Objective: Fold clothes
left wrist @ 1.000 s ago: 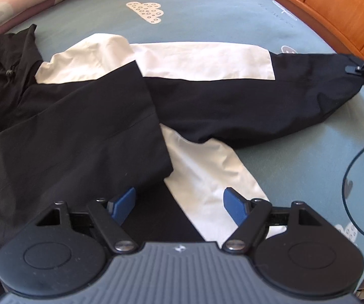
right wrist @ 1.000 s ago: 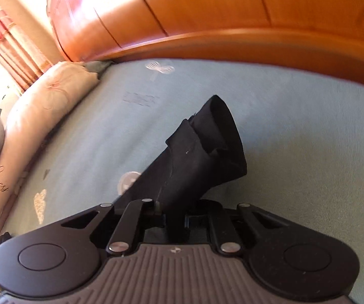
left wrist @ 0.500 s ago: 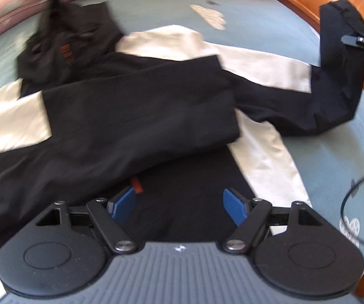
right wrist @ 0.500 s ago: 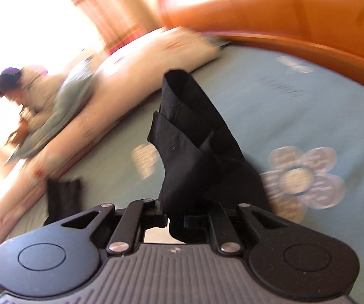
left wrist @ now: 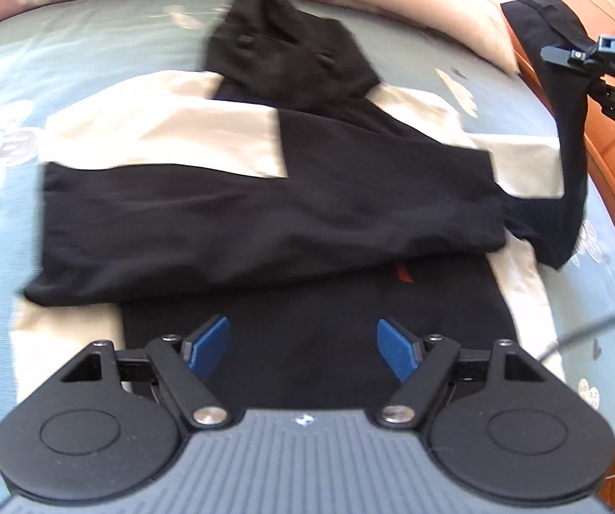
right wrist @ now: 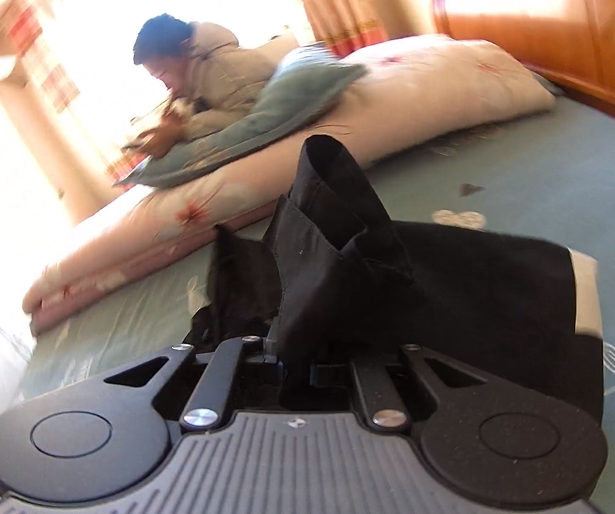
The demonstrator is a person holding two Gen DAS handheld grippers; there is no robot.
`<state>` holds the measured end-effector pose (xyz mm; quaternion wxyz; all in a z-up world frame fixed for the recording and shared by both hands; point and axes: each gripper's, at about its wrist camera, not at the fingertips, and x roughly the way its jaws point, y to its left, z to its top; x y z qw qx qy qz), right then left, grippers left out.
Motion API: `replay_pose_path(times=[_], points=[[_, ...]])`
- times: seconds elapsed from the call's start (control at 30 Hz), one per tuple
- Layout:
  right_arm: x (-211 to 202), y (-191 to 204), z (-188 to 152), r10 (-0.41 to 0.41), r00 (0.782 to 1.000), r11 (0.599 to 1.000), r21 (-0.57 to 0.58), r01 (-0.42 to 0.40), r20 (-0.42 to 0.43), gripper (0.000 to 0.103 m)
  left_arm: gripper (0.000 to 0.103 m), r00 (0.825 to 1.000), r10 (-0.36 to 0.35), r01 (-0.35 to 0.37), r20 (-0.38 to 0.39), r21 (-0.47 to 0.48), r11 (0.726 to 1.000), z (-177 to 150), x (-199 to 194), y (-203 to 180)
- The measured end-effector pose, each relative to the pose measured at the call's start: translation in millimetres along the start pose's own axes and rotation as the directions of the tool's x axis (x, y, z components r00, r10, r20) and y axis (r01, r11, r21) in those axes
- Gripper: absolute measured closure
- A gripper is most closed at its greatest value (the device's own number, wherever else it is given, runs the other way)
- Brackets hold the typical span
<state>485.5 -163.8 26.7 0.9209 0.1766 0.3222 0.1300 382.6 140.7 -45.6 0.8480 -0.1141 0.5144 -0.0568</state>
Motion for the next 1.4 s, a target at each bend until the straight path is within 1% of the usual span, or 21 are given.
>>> replay_pose_path(times=[0.1, 0.17, 0.27, 0.37, 0.43, 0.53, 0.63, 0.67, 0.7, 0.77, 0.8, 0.83, 0.87, 0.93, 1.0, 1.03, 1.07, 1.17, 1.27, 1.33, 1.4], points=[[18, 51, -15, 0.021, 1.0, 0.994, -0.107, -0.023, -0.021, 0.092, 0.027, 0.999, 0.022, -0.021, 0.03, -0.033, 0.999, 0, -12, 33], [31, 86, -26, 0.026, 0.999, 0.978, -0.206, -0.032, -0.033, 0.092, 0.027, 0.999, 0.034, -0.031, 0.042, -0.065, 0.997, -1, -19, 54], [52, 134, -55, 0.031, 0.998, 0.928, -0.369, -0.052, -0.063, 0.092, 0.027, 0.997, 0.053, -0.047, 0.055, -0.117, 0.992, -6, -27, 82], [75, 172, -90, 0.038, 0.992, 0.857, -0.508, -0.093, -0.116, 0.092, 0.027, 0.997, 0.067, -0.06, 0.048, -0.148, 0.987, -13, -30, 103], [94, 189, -117, 0.041, 0.982, 0.808, -0.573, -0.14, -0.182, 0.092, 0.027, 0.996, 0.075, -0.067, 0.041, -0.167, 0.984, -18, -30, 114], [119, 206, -158, -0.001, 0.957, 0.741, -0.643, -0.193, -0.288, 0.092, 0.027, 0.996, 0.083, -0.075, 0.034, -0.19, 0.979, -25, -31, 129], [136, 212, -184, -0.049, 0.933, 0.71, -0.669, -0.219, -0.357, 0.091, 0.027, 0.995, 0.092, -0.085, 0.025, -0.208, 0.975, -30, -30, 140], [138, 213, -189, -0.06, 0.93, 0.706, -0.674, -0.218, -0.363, 0.091, 0.027, 0.995, 0.094, -0.087, 0.024, -0.212, 0.973, -32, -30, 142], [139, 215, -191, -0.066, 0.93, 0.704, -0.677, -0.213, -0.361, 0.091, 0.027, 0.995, 0.096, -0.088, 0.026, -0.214, 0.973, -33, -30, 144], [138, 221, -189, -0.061, 0.934, 0.715, -0.668, -0.206, -0.353, 0.091, 0.027, 0.995, 0.099, -0.091, 0.026, -0.218, 0.972, -35, -30, 146], [136, 224, -186, -0.048, 0.937, 0.721, -0.661, -0.207, -0.345, 0.091, 0.027, 0.995, 0.1, -0.093, 0.022, -0.22, 0.971, -35, -28, 147], [136, 226, -184, -0.032, 0.938, 0.724, -0.655, -0.217, -0.346, 0.088, 0.027, 0.995, 0.1, -0.094, 0.018, -0.221, 0.971, -34, -27, 147], [135, 228, -183, -0.018, 0.935, 0.724, -0.649, -0.233, -0.355, 0.081, 0.027, 0.995, 0.099, -0.093, 0.015, -0.221, 0.971, -34, -26, 147], [138, 229, -183, -0.011, 0.917, 0.729, -0.63, -0.266, -0.4, 0.069, 0.027, 0.995, 0.096, -0.091, 0.016, -0.212, 0.973, -31, -26, 144], [137, 226, -179, -0.005, 0.906, 0.745, -0.606, -0.279, -0.422, 0.069, 0.027, 0.995, 0.099, -0.093, 0.024, -0.184, 0.979, -25, -25, 136], [134, 222, -175, 0.005, 0.904, 0.756, -0.59, -0.284, -0.428, 0.067, 0.027, 0.994, 0.101, -0.095, 0.029, -0.169, 0.981, -22, -25, 132], [129, 216, -170, 0.014, 0.902, 0.769, -0.571, -0.286, -0.432, 0.062, 0.027, 0.994, 0.102, -0.096, 0.033, -0.155, 0.983, -18, -24, 128], [106, 188, -157, 0.023, 0.901, 0.82, -0.508, -0.265, -0.433, 0.052, 0.027, 0.993, 0.106, -0.101, 0.046, -0.112, 0.989, -9, -23, 116], [85, 152, -144, 0.01, 0.901, 0.863, -0.452, -0.227, -0.433, 0.051, 0.027, 0.992, 0.105, -0.101, 0.063, -0.068, 0.993, 2, -21, 102], [67, 126, -137, -0.027, 0.91, 0.88, -0.442, -0.175, -0.415, 0.051, 0.027, 0.993, 0.088, -0.085, 0.083, -0.03, 0.996, 10, -17, 84], [48, 96, -130, -0.083, 0.92, 0.892, -0.44, -0.102, -0.382, 0.051, 0.026, 0.993, 0.06, -0.063, 0.099, 0.023, 0.998, 17, -9, 61]])
